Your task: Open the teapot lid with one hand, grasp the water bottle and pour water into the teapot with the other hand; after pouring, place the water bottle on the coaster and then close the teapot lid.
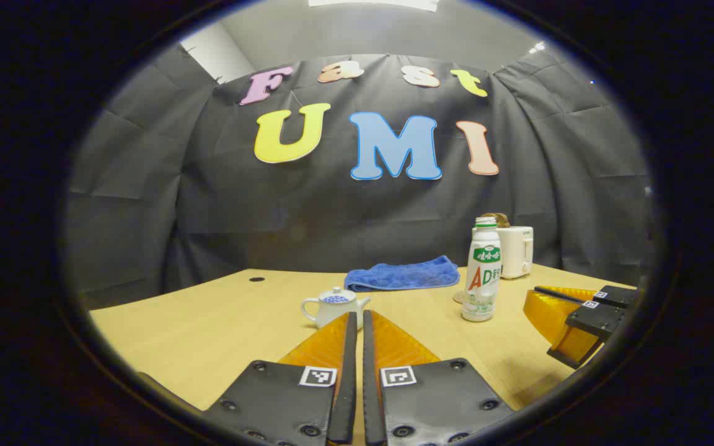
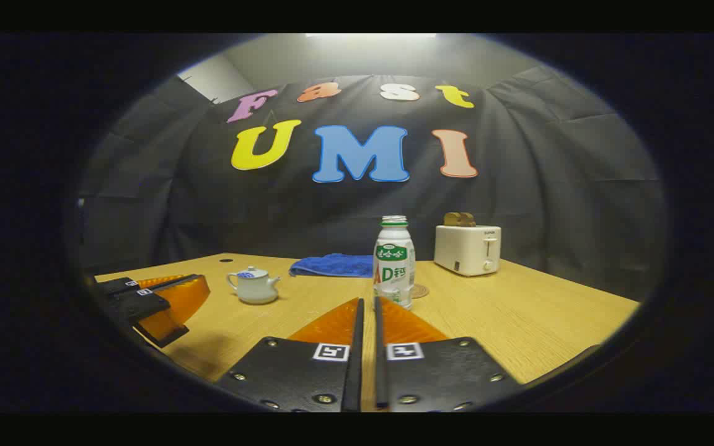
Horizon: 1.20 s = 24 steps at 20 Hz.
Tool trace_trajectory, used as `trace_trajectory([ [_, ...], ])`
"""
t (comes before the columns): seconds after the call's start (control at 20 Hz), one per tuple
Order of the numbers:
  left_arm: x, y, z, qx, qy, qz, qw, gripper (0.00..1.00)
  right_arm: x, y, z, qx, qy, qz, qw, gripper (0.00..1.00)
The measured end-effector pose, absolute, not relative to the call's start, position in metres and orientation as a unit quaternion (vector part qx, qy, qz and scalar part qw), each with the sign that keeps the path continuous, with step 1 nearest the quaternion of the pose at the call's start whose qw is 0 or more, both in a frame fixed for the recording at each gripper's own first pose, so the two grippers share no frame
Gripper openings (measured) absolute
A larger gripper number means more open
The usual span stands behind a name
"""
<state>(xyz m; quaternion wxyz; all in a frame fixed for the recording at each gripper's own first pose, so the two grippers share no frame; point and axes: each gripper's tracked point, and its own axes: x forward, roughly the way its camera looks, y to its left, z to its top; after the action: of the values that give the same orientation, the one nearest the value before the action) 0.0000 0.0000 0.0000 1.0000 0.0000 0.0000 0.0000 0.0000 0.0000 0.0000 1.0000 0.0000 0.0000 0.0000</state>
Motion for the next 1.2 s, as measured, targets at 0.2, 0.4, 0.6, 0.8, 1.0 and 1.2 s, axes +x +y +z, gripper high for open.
trace_trajectory([
  [0.2, 0.001, 0.001, 0.000, 0.000, 0.001, 0.001, 1.000, 0.72, 0.001, -0.007, 0.000, 0.001, 0.000, -0.026, 1.000, 0.98],
  [0.4, 0.002, 0.001, 0.000, 0.000, 0.001, 0.000, 1.000, 0.95, 0.001, -0.004, 0.000, -0.001, 0.000, -0.016, 1.000, 0.96],
  [0.6, 0.001, 0.002, 0.000, 0.000, 0.001, 0.000, 1.000, 0.95, 0.001, -0.004, 0.000, 0.000, -0.001, -0.013, 1.000, 0.96],
  [0.8, 0.001, 0.002, 0.000, 0.000, 0.001, 0.000, 1.000, 1.00, 0.001, -0.003, -0.001, 0.000, 0.000, -0.010, 1.000, 0.96],
  [1.0, 0.001, 0.002, 0.000, 0.000, 0.000, 0.000, 1.000, 0.98, 0.001, 0.003, 0.000, -0.001, -0.001, 0.007, 1.000, 0.96],
  [1.2, 0.000, -0.011, 0.001, 0.001, 0.000, -0.032, 1.000, 1.00, -0.001, 0.007, -0.001, -0.002, 0.001, 0.040, 0.999, 0.96],
])
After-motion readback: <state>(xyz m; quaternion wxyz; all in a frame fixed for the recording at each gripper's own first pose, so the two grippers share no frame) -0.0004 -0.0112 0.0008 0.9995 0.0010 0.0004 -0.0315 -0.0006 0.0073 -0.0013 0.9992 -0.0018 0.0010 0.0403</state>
